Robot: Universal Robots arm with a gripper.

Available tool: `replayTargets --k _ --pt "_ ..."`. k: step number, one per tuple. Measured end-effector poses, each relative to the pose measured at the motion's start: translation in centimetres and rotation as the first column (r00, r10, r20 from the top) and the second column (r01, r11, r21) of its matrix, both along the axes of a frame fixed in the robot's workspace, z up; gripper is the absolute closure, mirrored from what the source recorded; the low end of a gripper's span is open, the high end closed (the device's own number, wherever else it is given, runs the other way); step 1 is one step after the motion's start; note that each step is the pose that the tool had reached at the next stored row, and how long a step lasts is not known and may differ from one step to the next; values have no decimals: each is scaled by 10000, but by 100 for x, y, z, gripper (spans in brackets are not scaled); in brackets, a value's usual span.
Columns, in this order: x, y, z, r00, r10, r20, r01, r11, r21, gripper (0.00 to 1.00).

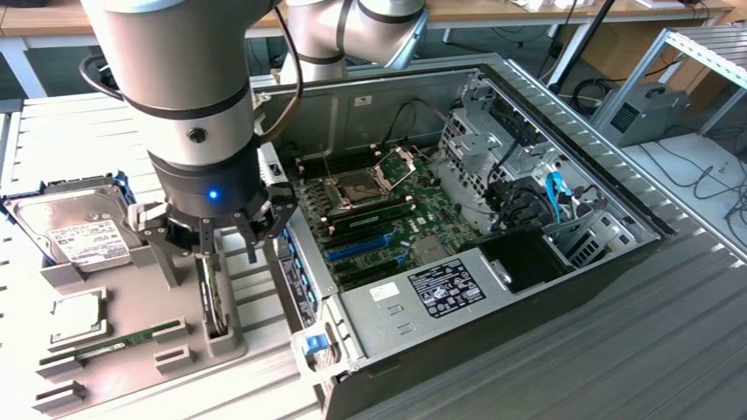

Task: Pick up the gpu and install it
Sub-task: 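Pick up the gpu and move the gpu toward the slot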

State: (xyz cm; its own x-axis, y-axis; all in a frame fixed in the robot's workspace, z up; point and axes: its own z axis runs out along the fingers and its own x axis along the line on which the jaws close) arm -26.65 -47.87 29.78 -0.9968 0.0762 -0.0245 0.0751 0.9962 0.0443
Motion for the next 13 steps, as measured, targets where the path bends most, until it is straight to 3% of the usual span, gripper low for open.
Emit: replayTargets --k 13 --pt "0 0 -47 10000 0 0 0 10000 0 58"
